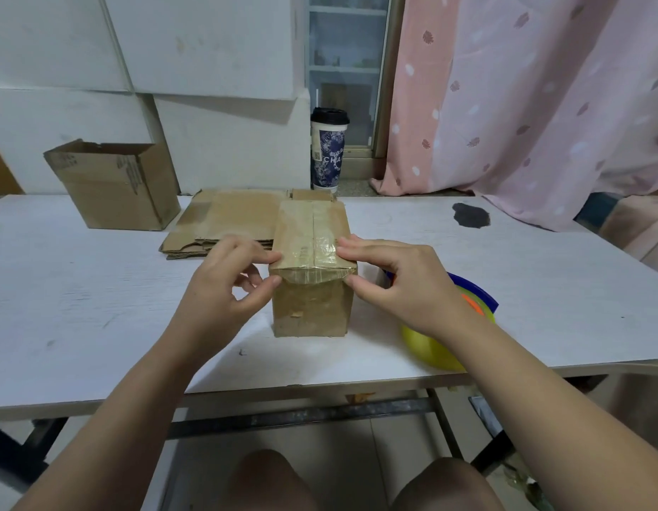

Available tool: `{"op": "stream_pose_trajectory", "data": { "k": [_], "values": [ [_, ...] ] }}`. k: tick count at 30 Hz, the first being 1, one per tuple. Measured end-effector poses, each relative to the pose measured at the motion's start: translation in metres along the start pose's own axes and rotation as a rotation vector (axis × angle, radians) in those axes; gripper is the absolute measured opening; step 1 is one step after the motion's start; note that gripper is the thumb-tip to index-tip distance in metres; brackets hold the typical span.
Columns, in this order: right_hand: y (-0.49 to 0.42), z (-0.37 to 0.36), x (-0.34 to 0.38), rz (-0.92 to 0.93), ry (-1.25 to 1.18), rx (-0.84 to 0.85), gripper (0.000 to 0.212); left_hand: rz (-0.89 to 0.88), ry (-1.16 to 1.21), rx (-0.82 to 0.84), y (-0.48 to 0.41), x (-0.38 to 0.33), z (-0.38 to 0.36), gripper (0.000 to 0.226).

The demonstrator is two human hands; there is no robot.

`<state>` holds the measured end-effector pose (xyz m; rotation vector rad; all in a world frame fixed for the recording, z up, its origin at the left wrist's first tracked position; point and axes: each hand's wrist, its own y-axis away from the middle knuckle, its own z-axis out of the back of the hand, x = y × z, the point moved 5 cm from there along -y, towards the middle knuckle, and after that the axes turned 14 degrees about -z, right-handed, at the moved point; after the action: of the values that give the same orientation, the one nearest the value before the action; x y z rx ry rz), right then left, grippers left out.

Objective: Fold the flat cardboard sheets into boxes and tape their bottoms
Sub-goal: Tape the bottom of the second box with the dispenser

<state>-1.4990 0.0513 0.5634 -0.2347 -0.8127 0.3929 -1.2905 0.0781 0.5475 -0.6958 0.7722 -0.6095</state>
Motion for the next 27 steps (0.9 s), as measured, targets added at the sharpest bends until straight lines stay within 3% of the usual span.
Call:
{"op": "stream_pose_trajectory", "data": {
  "k": [4, 10, 13, 16, 21, 24, 27],
  "values": [
    [0.001, -0.004, 0.001, 0.008, -0.007, -0.046, 0.035, -0.103, -0.204, 0.023, 0.001, 0.000, 0.000, 0.015],
    [0.007, -0.009, 0.002, 0.017, -0.005, -0.140, 0.032, -0.120, -0.340, 0.026, 0.003, -0.005, -0.003, 0.024],
    [0.011, -0.011, 0.004, 0.035, 0.091, -0.112, 0.039, -0.021, -0.255, 0.023, -0.001, -0.008, 0.001, 0.041],
    [0.008, -0.008, 0.005, -0.009, 0.046, -0.082, 0.040, -0.054, -0.255, 0.070, -0.015, -0.017, -0.002, 0.050],
    [-0.009, -0.005, 0.009, -0.100, -0.020, -0.096, 0.016, -0.093, -0.203, 0.196, -0.037, -0.015, -0.007, 0.021],
    [-0.012, -0.007, 0.004, -0.137, -0.022, -0.068, 0.025, -0.053, -0.041, 0.257, -0.033, -0.010, -0.016, 0.018],
    [-0.012, -0.010, 0.002, -0.132, 0.007, -0.046, 0.035, -0.077, -0.049, 0.227, -0.028, -0.005, -0.020, 0.025]
  ]
}}
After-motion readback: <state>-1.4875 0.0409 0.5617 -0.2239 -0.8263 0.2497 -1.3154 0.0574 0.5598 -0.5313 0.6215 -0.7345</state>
